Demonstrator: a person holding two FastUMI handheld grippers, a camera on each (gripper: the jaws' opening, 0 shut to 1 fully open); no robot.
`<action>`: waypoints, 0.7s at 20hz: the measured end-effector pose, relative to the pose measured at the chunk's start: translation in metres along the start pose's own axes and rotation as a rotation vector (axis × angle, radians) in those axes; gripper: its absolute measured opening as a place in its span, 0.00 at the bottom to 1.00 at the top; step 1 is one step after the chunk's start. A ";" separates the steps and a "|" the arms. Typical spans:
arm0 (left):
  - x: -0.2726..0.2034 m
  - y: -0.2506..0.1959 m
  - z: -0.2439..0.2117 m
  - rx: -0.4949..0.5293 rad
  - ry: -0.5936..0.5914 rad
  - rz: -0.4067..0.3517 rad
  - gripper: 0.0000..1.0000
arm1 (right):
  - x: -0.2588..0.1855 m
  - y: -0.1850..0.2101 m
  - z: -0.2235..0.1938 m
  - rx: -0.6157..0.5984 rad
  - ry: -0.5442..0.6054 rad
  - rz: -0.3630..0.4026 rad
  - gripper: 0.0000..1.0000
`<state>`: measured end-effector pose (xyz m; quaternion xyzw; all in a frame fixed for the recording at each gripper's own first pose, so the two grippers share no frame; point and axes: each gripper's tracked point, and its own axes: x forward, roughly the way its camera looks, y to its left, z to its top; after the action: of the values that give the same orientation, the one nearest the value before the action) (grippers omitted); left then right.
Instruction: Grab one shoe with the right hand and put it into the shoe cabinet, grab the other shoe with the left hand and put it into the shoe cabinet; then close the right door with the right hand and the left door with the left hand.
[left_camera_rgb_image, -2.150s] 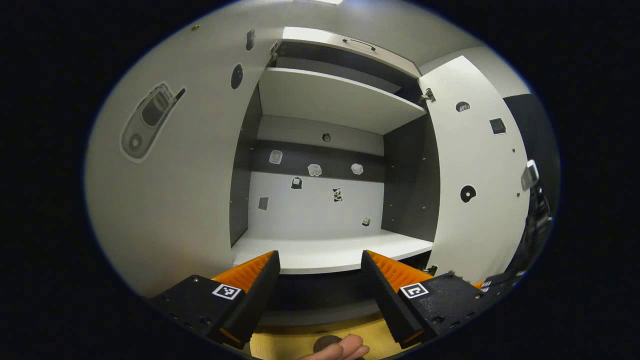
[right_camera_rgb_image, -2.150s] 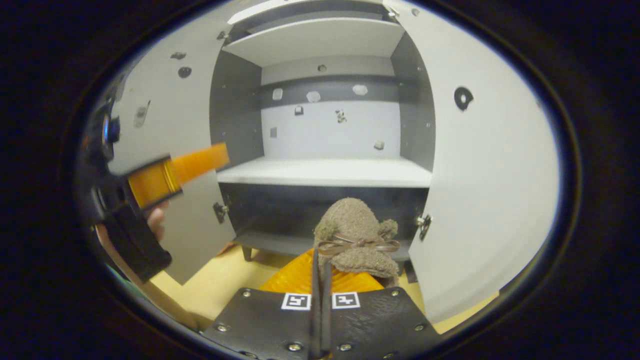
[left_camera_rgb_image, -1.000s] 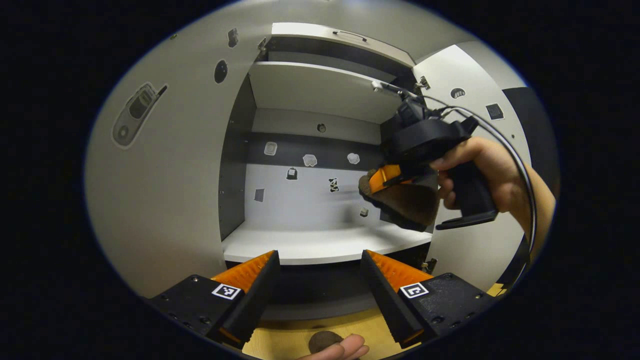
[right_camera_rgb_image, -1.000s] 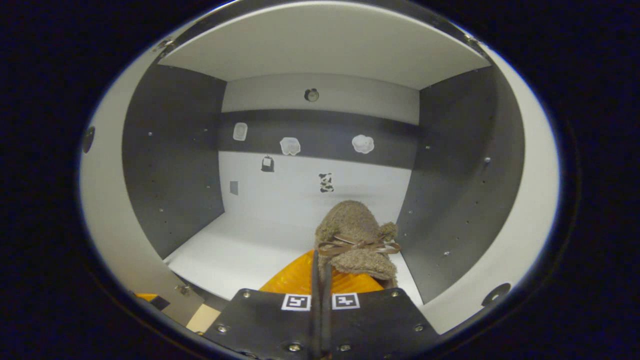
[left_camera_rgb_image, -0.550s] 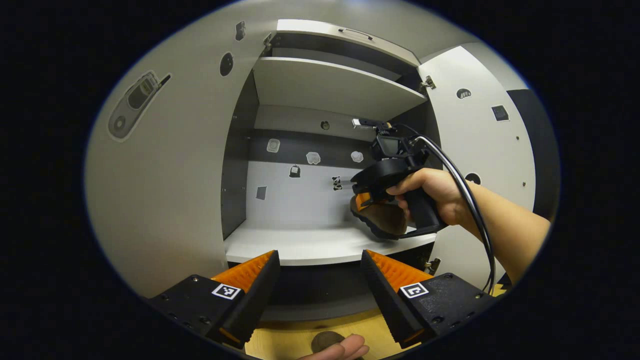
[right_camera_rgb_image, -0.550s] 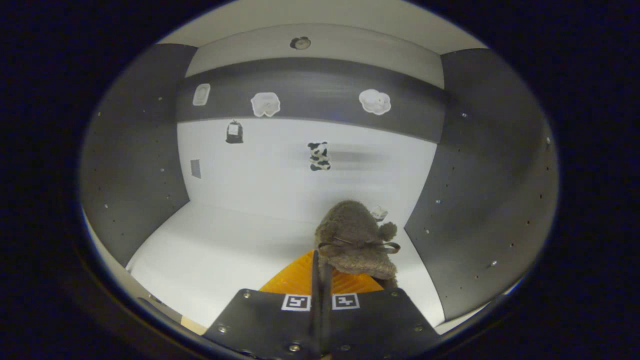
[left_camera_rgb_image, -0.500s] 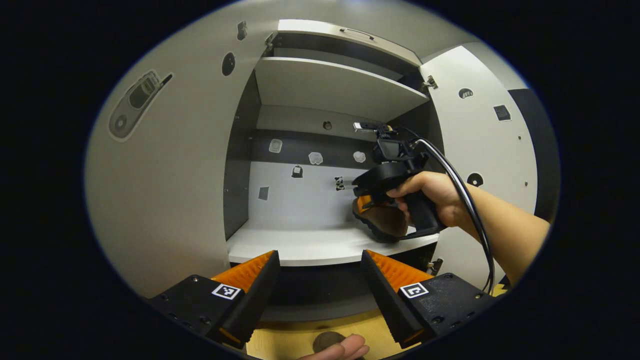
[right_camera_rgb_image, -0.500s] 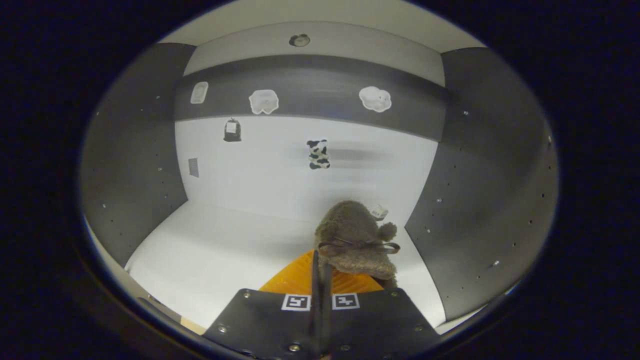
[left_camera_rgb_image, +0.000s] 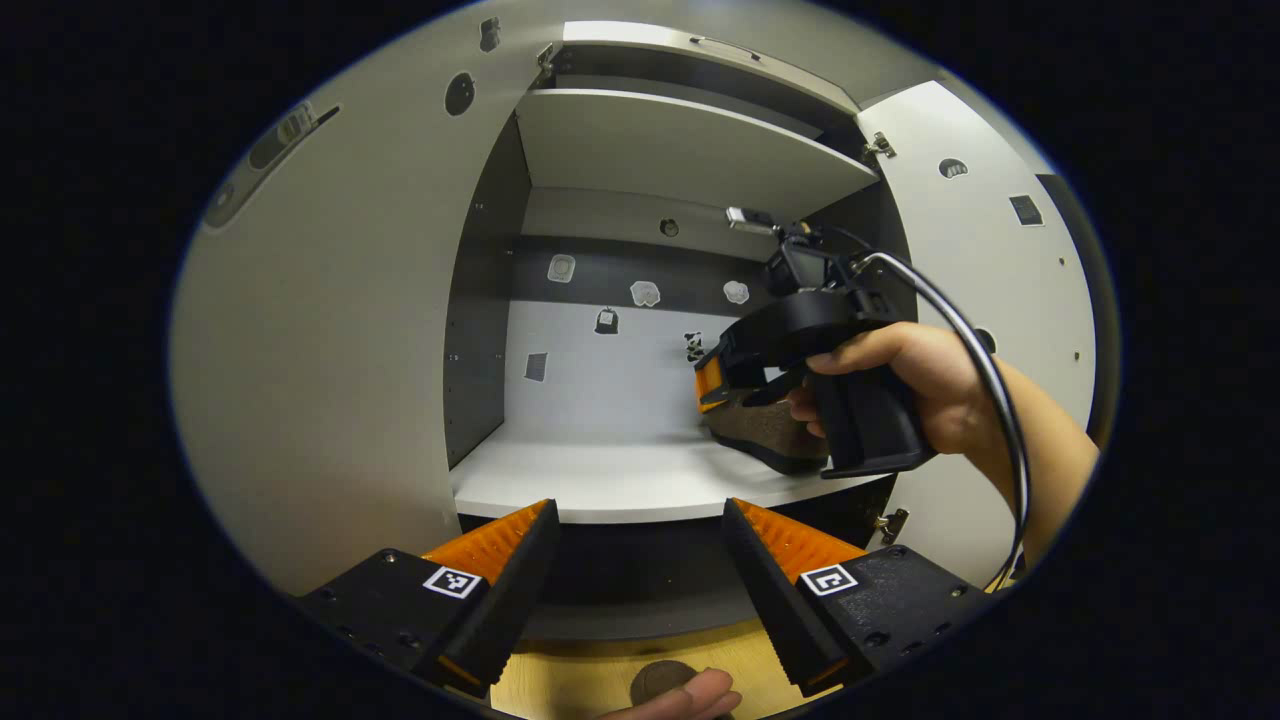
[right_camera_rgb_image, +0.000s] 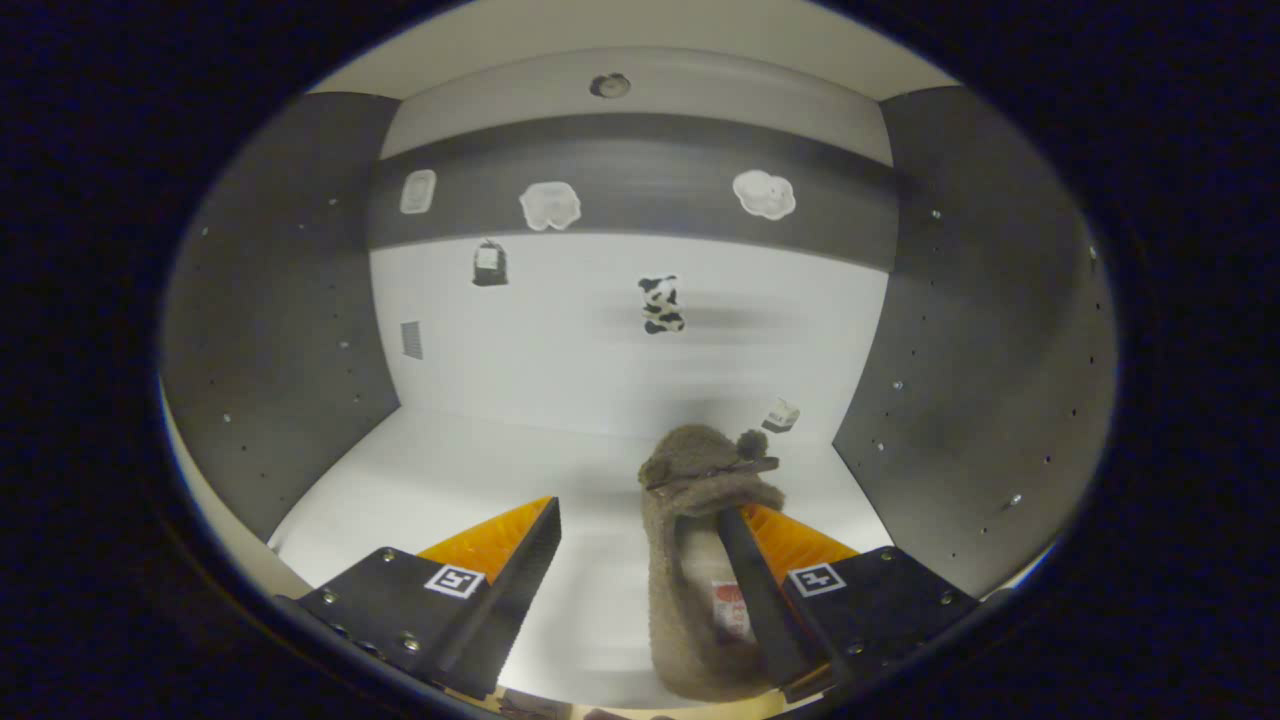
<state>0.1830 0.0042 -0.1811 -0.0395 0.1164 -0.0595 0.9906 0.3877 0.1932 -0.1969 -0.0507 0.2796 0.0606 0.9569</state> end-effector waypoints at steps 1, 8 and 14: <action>0.002 -0.001 -0.002 -0.001 0.005 0.001 1.00 | -0.010 0.002 0.008 -0.006 -0.039 0.002 0.97; 0.006 -0.010 -0.014 -0.019 0.044 -0.012 1.00 | -0.141 0.010 0.038 0.106 -0.274 0.052 0.99; 0.001 -0.005 -0.027 -0.029 0.083 0.087 1.00 | -0.237 0.015 0.012 0.219 -0.450 0.245 0.98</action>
<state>0.1767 -0.0022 -0.2073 -0.0463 0.1598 -0.0163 0.9859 0.1933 0.1890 -0.0597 0.1019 0.0689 0.1553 0.9802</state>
